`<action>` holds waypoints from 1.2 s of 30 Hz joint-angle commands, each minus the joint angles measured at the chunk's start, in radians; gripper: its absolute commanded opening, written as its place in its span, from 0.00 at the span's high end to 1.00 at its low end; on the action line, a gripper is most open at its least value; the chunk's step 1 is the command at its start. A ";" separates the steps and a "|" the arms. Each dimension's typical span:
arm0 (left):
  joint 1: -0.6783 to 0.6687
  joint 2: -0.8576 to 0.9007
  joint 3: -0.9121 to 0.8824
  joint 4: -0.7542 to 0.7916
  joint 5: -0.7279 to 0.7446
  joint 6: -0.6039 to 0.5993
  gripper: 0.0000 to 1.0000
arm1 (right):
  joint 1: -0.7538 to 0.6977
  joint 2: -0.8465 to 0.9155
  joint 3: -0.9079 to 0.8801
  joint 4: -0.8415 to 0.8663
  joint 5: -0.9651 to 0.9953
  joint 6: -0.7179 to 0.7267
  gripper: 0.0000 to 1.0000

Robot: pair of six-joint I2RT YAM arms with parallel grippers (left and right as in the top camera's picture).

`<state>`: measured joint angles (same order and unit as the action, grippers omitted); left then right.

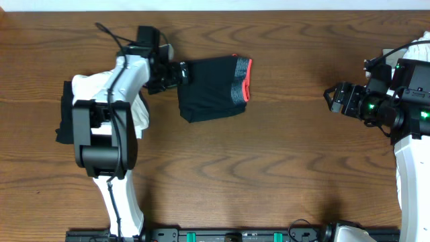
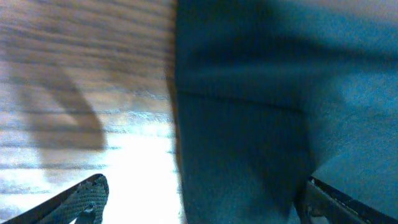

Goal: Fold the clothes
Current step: 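Grasp the folded black bundle with the left gripper and drag it left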

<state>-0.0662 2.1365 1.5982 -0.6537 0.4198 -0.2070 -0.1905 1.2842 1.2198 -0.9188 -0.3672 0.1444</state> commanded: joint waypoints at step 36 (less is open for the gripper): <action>0.132 -0.325 0.053 -0.185 0.297 0.219 0.94 | -0.012 -0.010 0.004 0.037 0.004 -0.011 0.16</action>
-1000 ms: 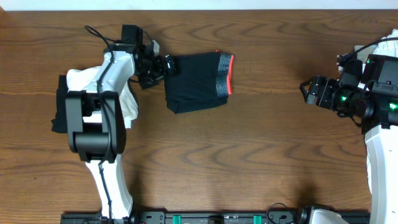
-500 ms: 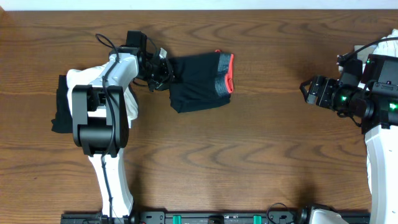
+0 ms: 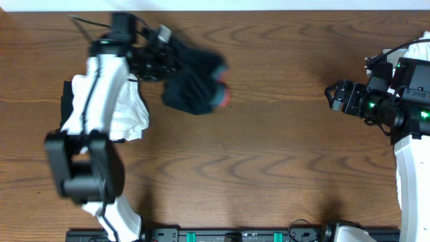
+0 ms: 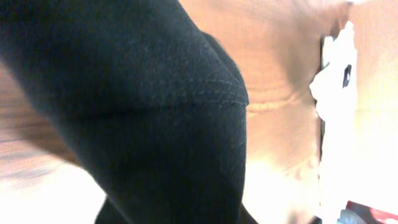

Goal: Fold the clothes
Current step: 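Grasp the folded black bundle with the left gripper and drag it left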

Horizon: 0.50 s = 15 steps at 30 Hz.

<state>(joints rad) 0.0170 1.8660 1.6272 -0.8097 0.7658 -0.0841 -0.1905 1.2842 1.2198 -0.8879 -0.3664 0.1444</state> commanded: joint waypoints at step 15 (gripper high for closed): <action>0.454 -0.074 0.023 -0.174 -0.238 0.248 0.94 | -0.012 -0.010 0.004 -0.022 0.003 -0.011 0.19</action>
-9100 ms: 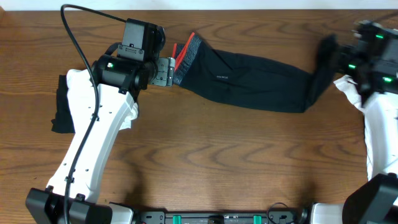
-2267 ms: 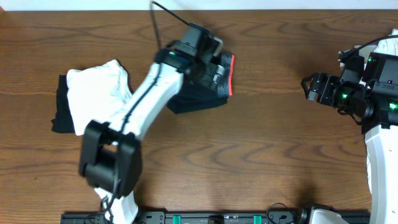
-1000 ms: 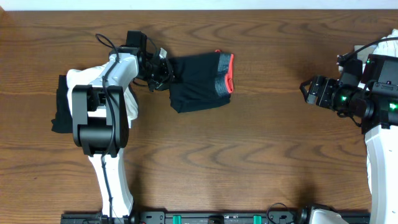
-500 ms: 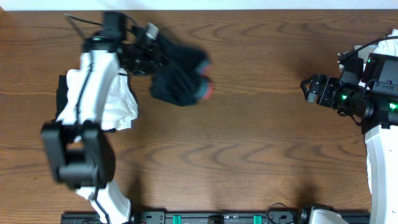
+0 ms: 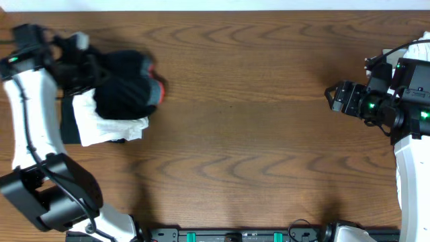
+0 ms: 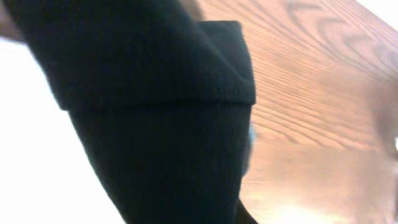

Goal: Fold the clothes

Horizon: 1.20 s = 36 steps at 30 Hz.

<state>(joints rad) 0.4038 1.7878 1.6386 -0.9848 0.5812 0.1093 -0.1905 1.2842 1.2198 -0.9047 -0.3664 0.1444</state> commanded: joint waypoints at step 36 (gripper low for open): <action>0.043 -0.168 -0.032 0.053 -0.214 0.051 0.94 | -0.012 -0.162 0.005 0.055 -0.142 -0.009 0.17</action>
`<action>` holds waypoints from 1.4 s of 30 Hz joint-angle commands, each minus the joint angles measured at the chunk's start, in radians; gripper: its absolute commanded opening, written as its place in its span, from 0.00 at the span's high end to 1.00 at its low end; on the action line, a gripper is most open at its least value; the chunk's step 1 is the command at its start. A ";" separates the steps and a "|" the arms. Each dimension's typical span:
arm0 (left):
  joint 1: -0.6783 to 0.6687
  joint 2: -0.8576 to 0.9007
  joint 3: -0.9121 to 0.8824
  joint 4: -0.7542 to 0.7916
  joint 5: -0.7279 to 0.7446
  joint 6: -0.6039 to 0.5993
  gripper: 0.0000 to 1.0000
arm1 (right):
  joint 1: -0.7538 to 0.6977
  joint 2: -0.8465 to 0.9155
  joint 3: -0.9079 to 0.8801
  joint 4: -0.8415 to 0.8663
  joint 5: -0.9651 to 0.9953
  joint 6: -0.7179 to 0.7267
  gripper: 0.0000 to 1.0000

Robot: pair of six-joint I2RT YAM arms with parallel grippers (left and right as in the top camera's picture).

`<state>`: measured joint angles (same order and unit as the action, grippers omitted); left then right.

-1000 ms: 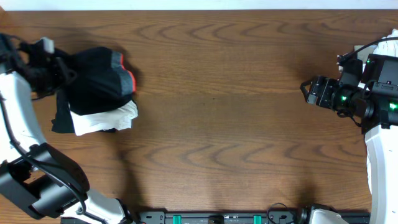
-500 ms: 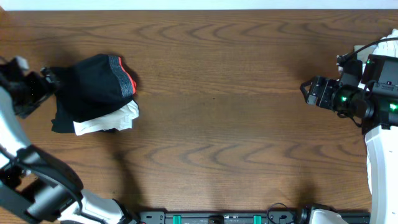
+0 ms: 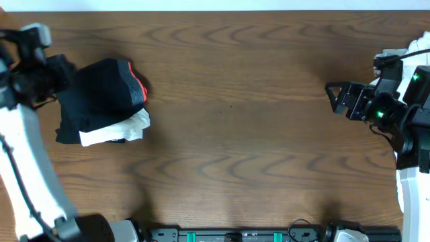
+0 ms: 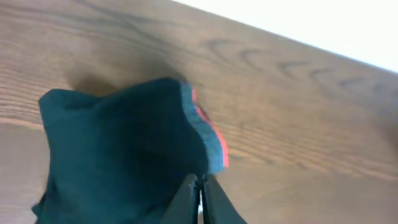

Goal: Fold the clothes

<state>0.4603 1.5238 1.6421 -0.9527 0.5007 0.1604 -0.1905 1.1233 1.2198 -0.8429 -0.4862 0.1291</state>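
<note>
A folded black garment [image 3: 101, 89] with a red waistband [image 3: 138, 85] lies on top of a pile at the table's left edge. Beneath it show a white garment [image 3: 115, 129] and another dark one [image 3: 64, 132]. My left gripper [image 3: 62, 72] is at the black garment's left side. In the left wrist view the black garment [image 4: 124, 143] lies below my left gripper [image 4: 199, 186], whose fingers are pressed together with nothing between them. My right gripper [image 3: 331, 97] hangs open over the table's right side, far from the clothes.
The brown wooden table [image 3: 235, 134] stretches between the pile and the right arm. A black rail [image 3: 235, 235] runs along the front edge. The right arm's body [image 3: 410, 107] stands at the right edge.
My left gripper was shut on the black garment over the pile. The garment now lies flat on the pile, and the gripper is off it, shut and empty. The right arm has turned slightly.
The folded black garment lay on the table's back middle-left, with my left gripper at its left edge. Then it hung bunched in the gripper, farther left, then over the pile at the left edge. Now it rests on the pile, released.
</note>
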 commanded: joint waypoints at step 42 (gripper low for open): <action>0.067 0.378 -0.120 -0.030 -0.397 -0.159 0.93 | -0.012 0.000 0.005 -0.006 -0.023 0.076 0.17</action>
<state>0.5274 1.9083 1.5162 -0.9737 0.1360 0.0227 -0.1905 1.1248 1.2198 -0.8486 -0.4984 0.1944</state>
